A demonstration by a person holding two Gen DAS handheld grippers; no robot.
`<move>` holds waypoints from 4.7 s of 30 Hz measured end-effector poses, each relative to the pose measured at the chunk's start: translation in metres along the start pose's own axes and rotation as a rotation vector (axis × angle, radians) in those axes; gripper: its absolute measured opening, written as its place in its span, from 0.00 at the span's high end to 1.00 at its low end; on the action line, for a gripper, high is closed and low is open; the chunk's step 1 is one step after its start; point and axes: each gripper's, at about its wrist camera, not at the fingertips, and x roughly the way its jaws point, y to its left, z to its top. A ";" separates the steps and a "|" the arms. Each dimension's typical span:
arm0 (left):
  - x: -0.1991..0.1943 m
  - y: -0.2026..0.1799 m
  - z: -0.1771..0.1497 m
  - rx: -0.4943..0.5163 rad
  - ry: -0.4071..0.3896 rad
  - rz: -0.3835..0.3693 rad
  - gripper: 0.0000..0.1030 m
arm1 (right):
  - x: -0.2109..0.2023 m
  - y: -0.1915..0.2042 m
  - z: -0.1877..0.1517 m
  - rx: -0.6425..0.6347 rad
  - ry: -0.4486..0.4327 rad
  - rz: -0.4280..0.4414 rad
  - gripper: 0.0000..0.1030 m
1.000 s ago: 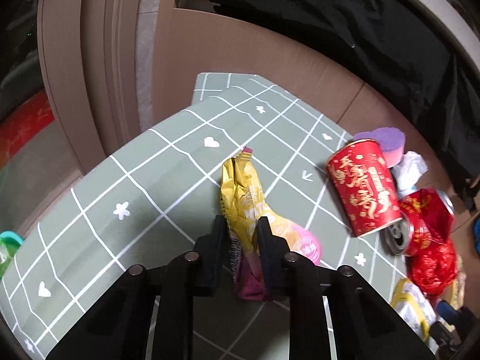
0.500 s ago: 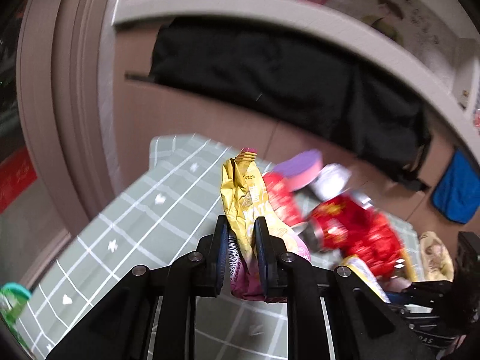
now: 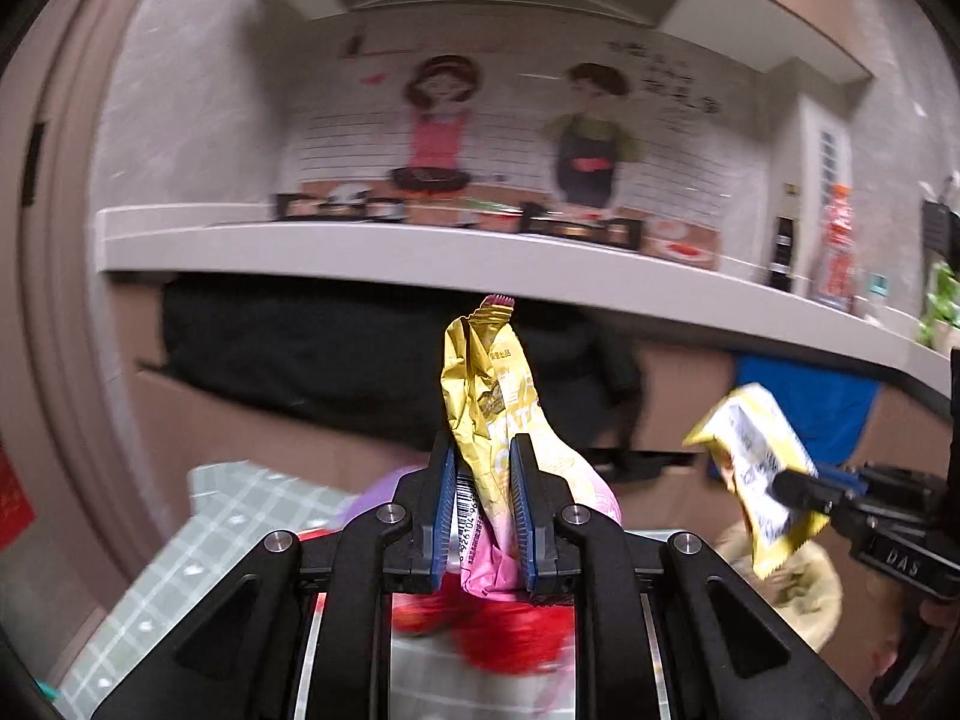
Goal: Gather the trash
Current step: 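Carry both wrappers over the yellow-lined bin and open both grippers, then grasp the red can with the left gripper while the right grasps a red paper cup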
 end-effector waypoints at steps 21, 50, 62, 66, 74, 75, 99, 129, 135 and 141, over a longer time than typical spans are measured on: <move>0.104 -0.246 -0.065 0.118 0.230 -0.395 0.82 | -0.088 -0.178 -0.072 0.187 0.005 -0.335 0.84; 0.182 -0.185 -0.077 -0.134 0.443 -0.535 0.51 | -0.031 -0.255 -0.143 0.425 0.171 -0.372 0.59; 0.115 -0.043 -0.054 -0.173 0.266 -0.300 0.51 | -0.006 -0.173 -0.103 0.314 0.123 -0.246 0.59; 0.108 -0.010 -0.068 -0.170 0.288 -0.260 0.51 | 0.012 -0.132 -0.101 0.251 0.148 -0.162 0.59; 0.102 0.034 -0.096 -0.157 0.344 -0.237 0.51 | 0.061 -0.055 -0.101 0.138 0.228 0.005 0.58; 0.103 0.034 -0.100 -0.130 0.355 -0.243 0.51 | 0.063 -0.050 -0.101 0.136 0.228 0.015 0.58; 0.190 0.068 -0.127 0.038 0.430 -0.013 0.36 | 0.064 -0.048 -0.144 0.200 0.326 0.038 0.58; 0.067 0.073 -0.127 -0.209 0.362 -0.200 0.73 | 0.125 0.038 -0.133 -0.175 0.391 -0.113 0.60; 0.038 0.152 -0.110 -0.294 0.232 0.038 0.73 | 0.116 0.036 -0.134 -0.166 0.385 -0.064 0.60; 0.014 0.266 -0.119 -0.510 0.150 0.347 0.73 | 0.109 0.034 -0.133 -0.132 0.373 -0.021 0.60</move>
